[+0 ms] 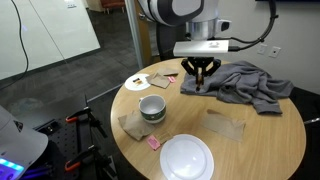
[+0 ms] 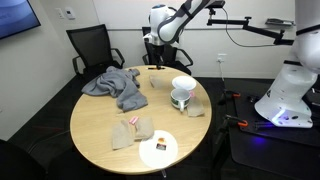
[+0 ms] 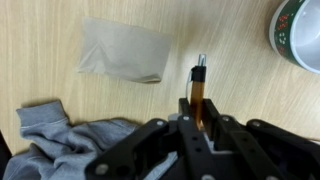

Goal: Move the pen to the left and the mug forward, then pick the pen and put it in the mug

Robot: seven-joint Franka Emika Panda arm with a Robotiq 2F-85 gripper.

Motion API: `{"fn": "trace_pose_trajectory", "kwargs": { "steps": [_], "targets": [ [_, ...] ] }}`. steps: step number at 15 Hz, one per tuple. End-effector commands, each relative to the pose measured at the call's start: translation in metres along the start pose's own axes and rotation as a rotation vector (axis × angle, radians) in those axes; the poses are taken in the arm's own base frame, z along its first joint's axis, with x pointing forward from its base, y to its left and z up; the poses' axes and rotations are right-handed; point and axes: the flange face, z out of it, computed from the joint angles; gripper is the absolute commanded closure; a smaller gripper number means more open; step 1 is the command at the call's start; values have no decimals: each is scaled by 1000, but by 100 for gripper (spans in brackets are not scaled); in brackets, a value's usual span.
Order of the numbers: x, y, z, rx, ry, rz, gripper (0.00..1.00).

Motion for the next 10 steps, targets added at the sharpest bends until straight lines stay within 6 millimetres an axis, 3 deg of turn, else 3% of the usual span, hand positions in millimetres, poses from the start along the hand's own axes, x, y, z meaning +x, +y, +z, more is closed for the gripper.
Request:
{"fn": "trace_pose_trajectory", "kwargs": {
  "steps": [1,3,10],
  "targets": [
    [18,-15,-6,-1,6,-1,96],
    [34,-35,-5,2,13,5,96],
    [91,-135,6,29,17,38,96]
  ]
}}
